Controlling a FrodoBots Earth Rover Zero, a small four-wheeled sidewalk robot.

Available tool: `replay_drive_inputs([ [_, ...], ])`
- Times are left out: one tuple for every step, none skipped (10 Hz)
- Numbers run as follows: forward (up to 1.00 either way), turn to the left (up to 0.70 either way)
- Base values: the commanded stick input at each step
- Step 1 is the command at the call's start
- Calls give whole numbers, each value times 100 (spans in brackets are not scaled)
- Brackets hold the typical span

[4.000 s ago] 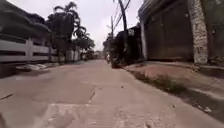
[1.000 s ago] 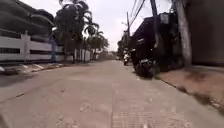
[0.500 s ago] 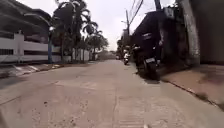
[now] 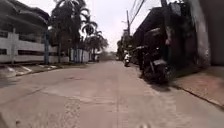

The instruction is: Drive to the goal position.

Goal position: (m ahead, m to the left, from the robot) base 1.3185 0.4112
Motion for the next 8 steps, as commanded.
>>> replay_drive_inputs([
  [100, 16],
  [100, 22],
  [100, 28],
  [100, 38],
  [100, 38],
  [100, 32],
  [100, 27],
  [100, 21],
])
